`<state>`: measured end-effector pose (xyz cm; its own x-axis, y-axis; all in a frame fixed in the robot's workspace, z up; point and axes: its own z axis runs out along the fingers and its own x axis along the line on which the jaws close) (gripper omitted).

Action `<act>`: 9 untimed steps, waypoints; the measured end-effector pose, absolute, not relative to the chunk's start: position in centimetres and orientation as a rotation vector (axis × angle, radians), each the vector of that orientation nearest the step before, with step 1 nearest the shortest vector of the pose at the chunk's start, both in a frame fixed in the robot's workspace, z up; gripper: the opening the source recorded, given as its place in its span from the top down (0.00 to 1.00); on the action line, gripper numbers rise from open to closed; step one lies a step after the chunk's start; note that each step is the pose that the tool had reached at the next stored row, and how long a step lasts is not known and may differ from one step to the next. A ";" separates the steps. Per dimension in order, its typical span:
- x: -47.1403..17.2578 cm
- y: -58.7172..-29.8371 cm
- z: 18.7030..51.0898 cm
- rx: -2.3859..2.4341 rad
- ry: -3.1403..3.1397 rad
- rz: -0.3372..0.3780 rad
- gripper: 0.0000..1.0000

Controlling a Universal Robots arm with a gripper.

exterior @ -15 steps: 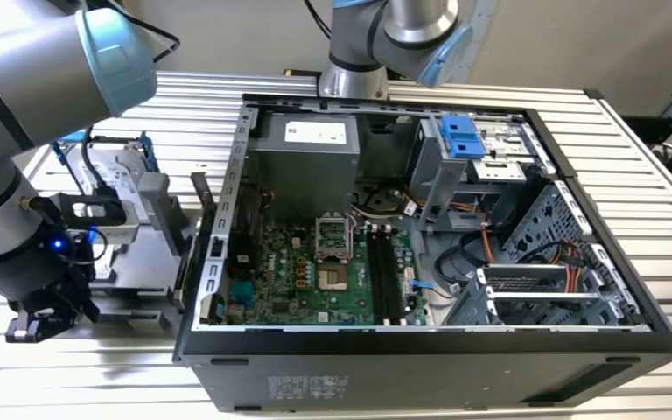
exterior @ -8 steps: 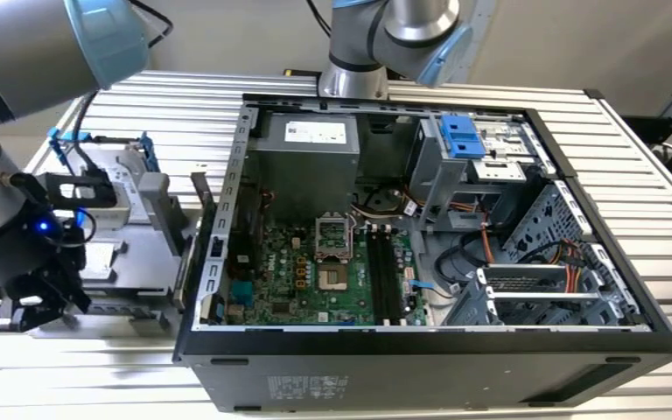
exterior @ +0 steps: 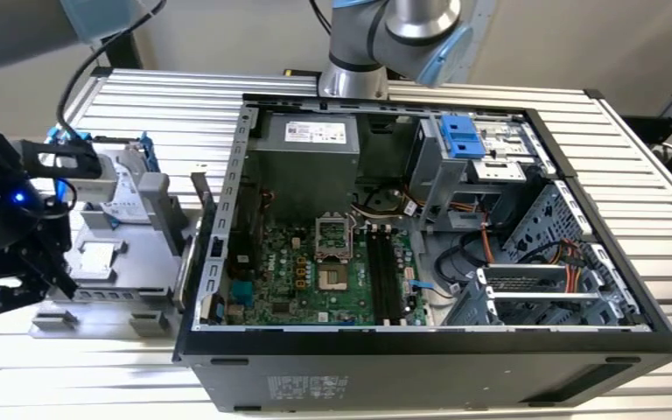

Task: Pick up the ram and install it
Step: 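Pick up the ram and move it above insertion slot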

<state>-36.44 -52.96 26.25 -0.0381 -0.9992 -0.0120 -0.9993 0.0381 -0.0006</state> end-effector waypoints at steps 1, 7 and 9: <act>-36.4 -53.0 26.6 -2.174 2.255 0.012 1.00; -36.4 -53.0 28.4 -2.195 2.235 0.011 1.00; -36.4 -53.0 28.9 -2.197 2.233 0.011 1.00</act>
<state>-36.44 -52.96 28.89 -0.0166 -0.9998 -0.0114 -0.9999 0.0166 -0.0014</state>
